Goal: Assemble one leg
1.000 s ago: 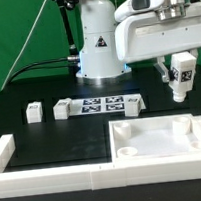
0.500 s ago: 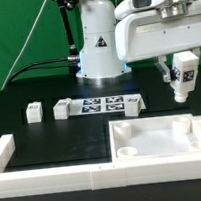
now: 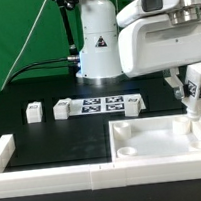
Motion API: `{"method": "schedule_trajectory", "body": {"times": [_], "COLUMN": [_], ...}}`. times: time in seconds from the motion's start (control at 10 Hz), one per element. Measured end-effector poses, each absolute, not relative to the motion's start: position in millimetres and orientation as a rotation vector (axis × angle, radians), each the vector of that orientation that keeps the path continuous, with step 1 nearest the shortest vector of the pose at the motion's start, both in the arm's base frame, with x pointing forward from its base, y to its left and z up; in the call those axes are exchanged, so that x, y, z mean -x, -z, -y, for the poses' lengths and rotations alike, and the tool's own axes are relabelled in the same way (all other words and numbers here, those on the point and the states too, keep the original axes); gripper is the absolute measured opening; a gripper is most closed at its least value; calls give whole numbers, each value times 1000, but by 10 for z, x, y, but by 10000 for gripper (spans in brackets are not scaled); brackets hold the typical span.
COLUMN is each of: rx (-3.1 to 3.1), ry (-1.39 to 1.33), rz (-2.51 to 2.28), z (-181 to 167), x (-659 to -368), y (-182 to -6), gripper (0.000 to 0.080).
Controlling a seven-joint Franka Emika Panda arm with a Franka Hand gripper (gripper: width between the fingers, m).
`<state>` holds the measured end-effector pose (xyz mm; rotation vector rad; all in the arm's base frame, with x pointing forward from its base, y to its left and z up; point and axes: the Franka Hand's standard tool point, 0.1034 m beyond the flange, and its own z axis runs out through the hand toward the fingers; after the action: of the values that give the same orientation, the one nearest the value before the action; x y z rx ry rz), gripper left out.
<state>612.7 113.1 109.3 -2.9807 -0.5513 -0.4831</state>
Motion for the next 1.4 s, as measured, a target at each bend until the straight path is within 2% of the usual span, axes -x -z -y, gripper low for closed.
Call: {"method": "schedule_trajectory", "body": {"times": [0.2,0.3,0.9,1.4], "rx": [2980,2973,2954,2949], "ry": [484,568,708,667], "rz": [553,552,531,562], "z": [-1132,-1110,-1064,-1202], "x": [-6127,-6161,-6324,-6211], "y": [-1089,-1102,-891,-759], "gripper": [290,290,291,290]}}
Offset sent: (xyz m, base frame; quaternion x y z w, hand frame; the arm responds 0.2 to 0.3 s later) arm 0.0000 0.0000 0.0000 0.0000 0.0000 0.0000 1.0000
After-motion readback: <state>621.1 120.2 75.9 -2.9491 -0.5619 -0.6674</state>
